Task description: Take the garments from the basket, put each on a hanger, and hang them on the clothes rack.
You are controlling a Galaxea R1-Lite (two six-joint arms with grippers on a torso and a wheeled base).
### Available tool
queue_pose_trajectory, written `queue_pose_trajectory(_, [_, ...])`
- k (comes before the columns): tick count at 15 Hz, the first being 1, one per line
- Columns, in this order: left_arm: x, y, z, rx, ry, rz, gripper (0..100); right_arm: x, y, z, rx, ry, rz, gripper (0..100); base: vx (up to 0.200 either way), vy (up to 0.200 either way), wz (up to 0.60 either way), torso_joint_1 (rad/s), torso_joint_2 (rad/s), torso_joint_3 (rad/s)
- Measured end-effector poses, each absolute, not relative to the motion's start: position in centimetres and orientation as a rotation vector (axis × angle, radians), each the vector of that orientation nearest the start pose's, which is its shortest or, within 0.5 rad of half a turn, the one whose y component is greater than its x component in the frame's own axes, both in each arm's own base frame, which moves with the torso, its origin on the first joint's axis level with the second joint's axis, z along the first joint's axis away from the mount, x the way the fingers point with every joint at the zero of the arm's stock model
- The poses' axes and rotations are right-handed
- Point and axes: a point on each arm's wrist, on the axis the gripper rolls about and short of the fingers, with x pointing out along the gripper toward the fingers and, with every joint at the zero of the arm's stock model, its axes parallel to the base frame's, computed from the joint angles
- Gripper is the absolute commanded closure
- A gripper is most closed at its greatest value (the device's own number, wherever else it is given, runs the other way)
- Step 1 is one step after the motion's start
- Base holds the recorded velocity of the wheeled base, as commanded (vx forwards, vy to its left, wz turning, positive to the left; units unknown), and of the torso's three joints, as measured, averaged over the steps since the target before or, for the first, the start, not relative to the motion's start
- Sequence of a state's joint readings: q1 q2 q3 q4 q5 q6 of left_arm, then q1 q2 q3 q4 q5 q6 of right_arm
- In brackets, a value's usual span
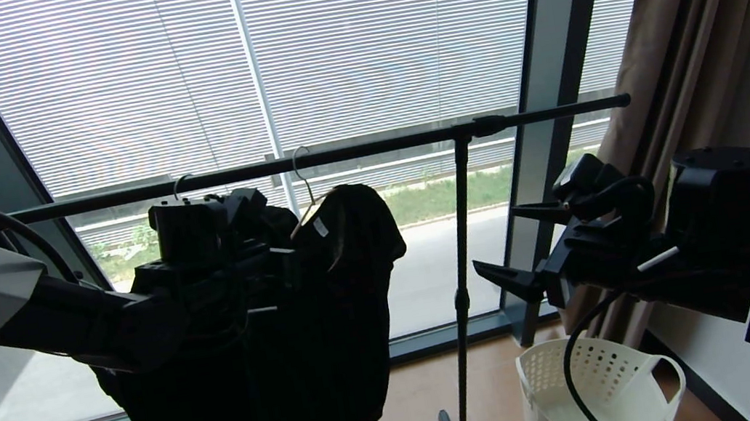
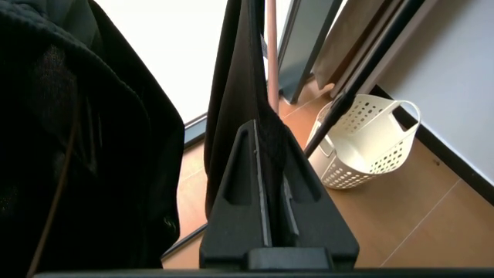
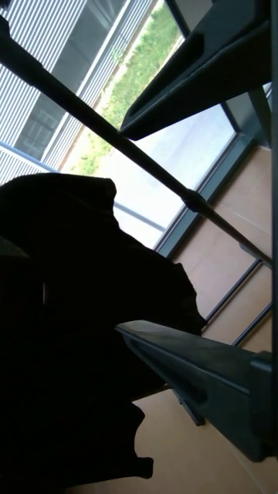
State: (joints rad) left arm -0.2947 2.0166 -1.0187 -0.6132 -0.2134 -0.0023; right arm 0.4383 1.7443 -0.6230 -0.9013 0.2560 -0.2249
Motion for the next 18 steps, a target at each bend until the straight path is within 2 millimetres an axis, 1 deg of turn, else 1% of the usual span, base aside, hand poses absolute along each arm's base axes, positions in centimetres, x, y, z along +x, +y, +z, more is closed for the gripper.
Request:
queue_pose_trajectory(8, [36.5, -11.6, 12.3, 0.000, 0.401, -0.499, 100, 26.5, 13.0, 14.9, -0.235, 0.146, 0.714, 0, 0.000, 0.000, 0.00, 0.000, 0.00, 0.000])
queue_pose_trajectory(9, [36.5, -11.6, 12.3, 0.000, 0.401, -0.499, 0, 26.5, 13.0, 14.9, -0.235, 0.146, 0.713, 0, 0.000, 0.000, 0.00, 0.000, 0.00, 0.000])
queue_pose_trajectory(13, [36.5, -11.6, 12.4, -0.007, 0.401, -0.498, 0, 26.6, 13.1, 14.7, -0.236, 0.150, 0.713, 0, 0.000, 0.000, 0.00, 0.000, 0.00, 0.000])
queue_pose_trajectory(15, [36.1, -11.5, 12.4, -0.005, 0.408, -0.498, 0, 26.7, 13.1, 14.7, -0.236, 0.145, 0.713, 0, 0.000, 0.000, 0.00, 0.000, 0.00, 0.000])
queue_pose_trajectory(18, [34.4, -11.3, 13.0, -0.002, 0.412, -0.507, 0, 26.8, 12.9, 14.8, -0.234, 0.141, 0.706, 0, 0.000, 0.000, 0.00, 0.000, 0.00, 0.000])
